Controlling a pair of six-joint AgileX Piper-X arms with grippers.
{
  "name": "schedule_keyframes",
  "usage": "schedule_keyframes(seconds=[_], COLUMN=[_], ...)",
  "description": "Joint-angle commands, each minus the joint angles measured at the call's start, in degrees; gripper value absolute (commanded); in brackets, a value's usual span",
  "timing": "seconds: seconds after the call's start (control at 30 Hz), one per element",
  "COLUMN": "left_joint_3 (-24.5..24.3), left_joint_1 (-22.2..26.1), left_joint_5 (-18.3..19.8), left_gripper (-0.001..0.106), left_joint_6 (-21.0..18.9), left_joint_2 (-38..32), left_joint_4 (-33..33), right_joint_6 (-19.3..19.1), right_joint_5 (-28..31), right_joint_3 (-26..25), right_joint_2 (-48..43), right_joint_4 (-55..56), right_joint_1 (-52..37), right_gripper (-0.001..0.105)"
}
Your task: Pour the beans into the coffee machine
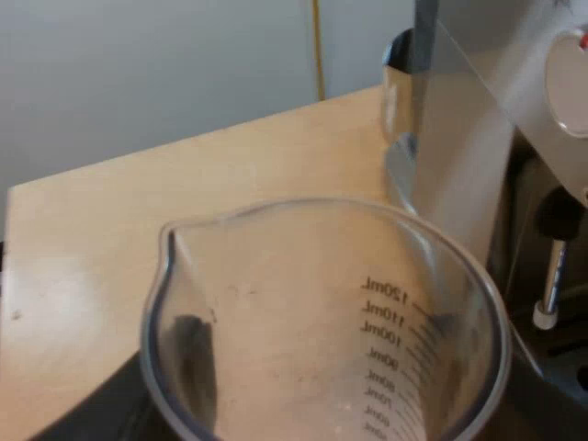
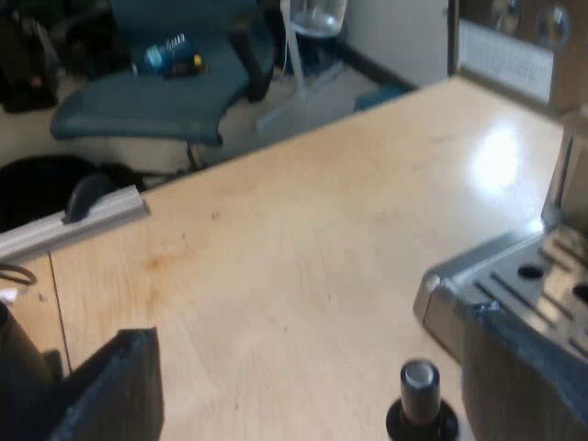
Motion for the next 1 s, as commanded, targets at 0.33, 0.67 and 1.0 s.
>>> schedule_keyframes(seconds=[0.33, 0.67, 1.0], left_joint_3=[12.92, 23.88, 30.93], left_joint_1=[-0.08, -0.08, -0.08], left_joint_5=[1.91, 1.91, 1.65], left_gripper=[0.039, 0.039, 0.039], left_joint_6=[-6.91, -11.11, -11.28], left_joint_2=[-0.56, -0.56, 2.09], left_joint_4=[-21.73, -41.69, -53.61], right_joint_6=[-0.57, 0.36, 0.36], right_joint_5=[2.37, 4.92, 7.60], right_joint_3=[-0.22, -0.22, -0.22], right_joint_2=[9.48, 16.16, 20.10], right_joint_4=[-6.89, -13.77, -19.04], right_joint_1=[0.13, 0.13, 0.13], right_gripper=[0.069, 0.069, 0.069])
